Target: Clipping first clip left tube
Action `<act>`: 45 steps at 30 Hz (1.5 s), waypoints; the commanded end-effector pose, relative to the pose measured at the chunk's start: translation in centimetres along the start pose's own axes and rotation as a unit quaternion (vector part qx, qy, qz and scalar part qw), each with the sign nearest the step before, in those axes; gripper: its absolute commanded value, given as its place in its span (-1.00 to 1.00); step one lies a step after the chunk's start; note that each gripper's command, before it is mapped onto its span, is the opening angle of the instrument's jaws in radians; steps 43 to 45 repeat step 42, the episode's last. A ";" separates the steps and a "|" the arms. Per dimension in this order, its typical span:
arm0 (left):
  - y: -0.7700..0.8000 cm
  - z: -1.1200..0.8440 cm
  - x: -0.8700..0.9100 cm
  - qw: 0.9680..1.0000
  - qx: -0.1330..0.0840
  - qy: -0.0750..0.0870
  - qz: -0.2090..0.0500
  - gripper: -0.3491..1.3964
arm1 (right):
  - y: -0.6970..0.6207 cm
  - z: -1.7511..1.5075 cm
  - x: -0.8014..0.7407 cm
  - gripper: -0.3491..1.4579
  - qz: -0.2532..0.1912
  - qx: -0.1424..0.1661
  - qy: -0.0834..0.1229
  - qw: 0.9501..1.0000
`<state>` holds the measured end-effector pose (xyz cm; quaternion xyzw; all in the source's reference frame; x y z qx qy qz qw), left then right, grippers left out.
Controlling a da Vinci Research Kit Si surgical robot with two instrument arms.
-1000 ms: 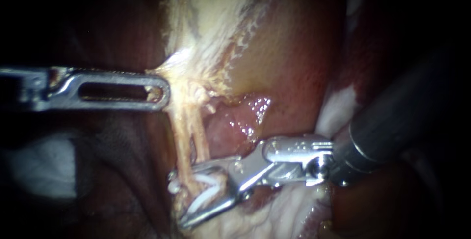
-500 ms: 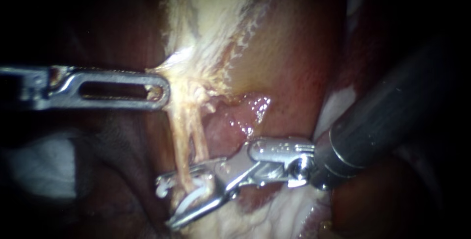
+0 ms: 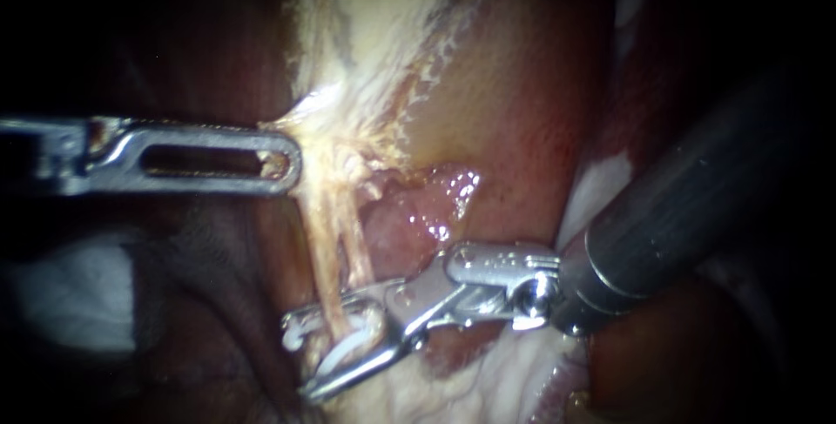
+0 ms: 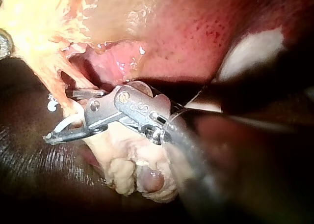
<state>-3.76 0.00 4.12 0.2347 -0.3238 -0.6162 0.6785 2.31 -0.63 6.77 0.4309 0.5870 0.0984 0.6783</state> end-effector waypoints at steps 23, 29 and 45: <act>0.00 0.00 0.00 1.000 0.000 0.000 0.000 -1.00 | 0.05 -0.03 -0.04 -1.00 0.013 -0.014 -0.004 1.000; 0.00 0.00 0.00 1.000 0.000 0.000 0.000 -1.00 | 0.05 -0.03 -0.05 -1.00 0.012 -0.014 -0.004 1.000; 0.00 0.00 0.00 1.000 0.000 0.000 0.000 -1.00 | 0.04 -0.04 -0.05 -1.00 0.012 -0.015 -0.004 1.000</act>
